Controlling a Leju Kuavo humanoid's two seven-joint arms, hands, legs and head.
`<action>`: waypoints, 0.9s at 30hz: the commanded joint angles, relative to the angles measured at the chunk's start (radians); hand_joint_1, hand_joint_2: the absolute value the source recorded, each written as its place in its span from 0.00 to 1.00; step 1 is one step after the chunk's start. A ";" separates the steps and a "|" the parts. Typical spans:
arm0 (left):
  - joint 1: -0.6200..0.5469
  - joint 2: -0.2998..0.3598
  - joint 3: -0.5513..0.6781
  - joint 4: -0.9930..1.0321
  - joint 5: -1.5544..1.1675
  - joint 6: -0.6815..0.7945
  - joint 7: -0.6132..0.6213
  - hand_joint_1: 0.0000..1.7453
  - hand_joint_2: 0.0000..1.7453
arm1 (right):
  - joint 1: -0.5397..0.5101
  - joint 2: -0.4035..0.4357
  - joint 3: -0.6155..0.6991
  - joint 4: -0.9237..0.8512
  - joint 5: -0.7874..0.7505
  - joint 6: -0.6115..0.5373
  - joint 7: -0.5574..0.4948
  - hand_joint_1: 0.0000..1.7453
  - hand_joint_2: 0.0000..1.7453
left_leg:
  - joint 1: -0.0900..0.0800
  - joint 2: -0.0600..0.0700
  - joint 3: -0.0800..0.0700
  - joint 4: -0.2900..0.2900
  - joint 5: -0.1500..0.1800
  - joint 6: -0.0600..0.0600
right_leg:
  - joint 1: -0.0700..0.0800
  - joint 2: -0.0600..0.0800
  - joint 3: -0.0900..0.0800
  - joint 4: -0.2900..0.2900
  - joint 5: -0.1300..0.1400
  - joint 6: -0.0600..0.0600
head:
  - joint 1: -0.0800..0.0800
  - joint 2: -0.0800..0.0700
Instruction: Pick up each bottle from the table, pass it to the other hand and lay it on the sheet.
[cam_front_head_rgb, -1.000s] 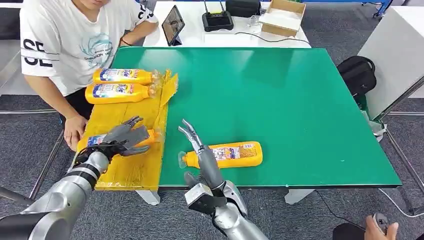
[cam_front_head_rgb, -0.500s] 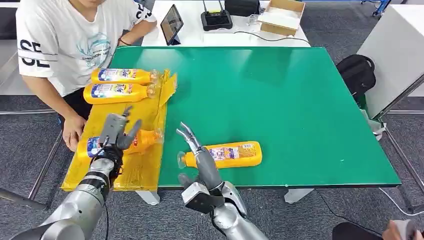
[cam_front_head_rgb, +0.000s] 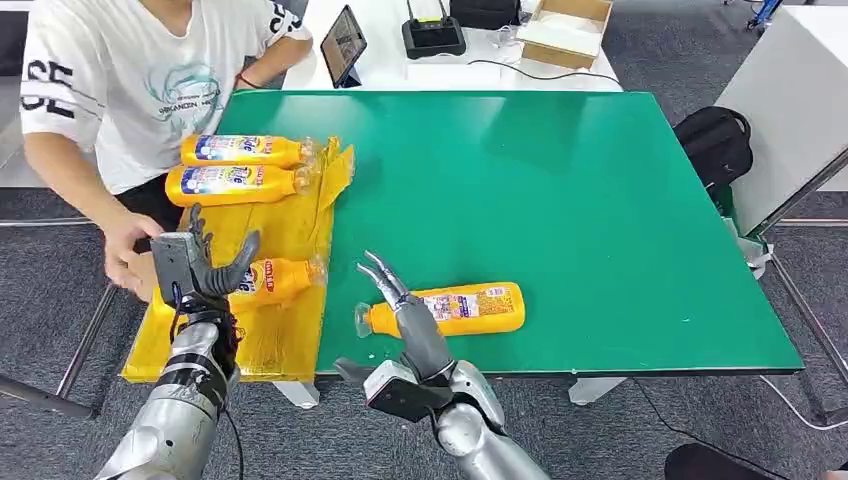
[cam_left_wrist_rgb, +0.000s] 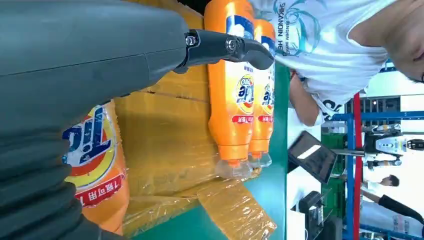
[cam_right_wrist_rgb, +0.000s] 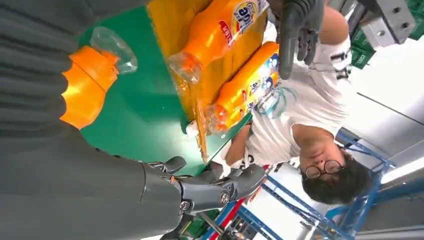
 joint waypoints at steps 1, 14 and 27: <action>-0.017 -0.008 0.019 0.007 0.002 0.000 0.004 0.00 1.00 | -0.034 -0.028 -0.007 0.024 -0.003 0.005 0.003 0.00 1.00 | 0.000 0.001 0.002 0.000 -0.001 0.001 | 0.000 0.000 0.002 0.000 -0.001 -0.002 | 0.000 0.000; 0.110 -0.002 -0.108 -0.274 0.162 0.109 -0.003 0.00 1.00 | -0.043 -0.067 -0.038 -0.023 0.045 -0.017 0.085 0.00 1.00 | 0.000 0.001 0.001 0.000 -0.001 0.001 | 0.001 0.000 0.001 0.000 -0.001 -0.002 | 0.000 0.000; 0.376 -0.006 -0.303 -0.523 0.067 0.169 -0.003 0.00 1.00 | -0.124 -0.350 -0.191 0.095 0.239 0.271 0.388 0.00 1.00 | -0.001 -0.001 0.003 -0.001 -0.001 0.003 | -0.001 -0.001 0.005 -0.004 -0.001 -0.001 | 0.000 0.000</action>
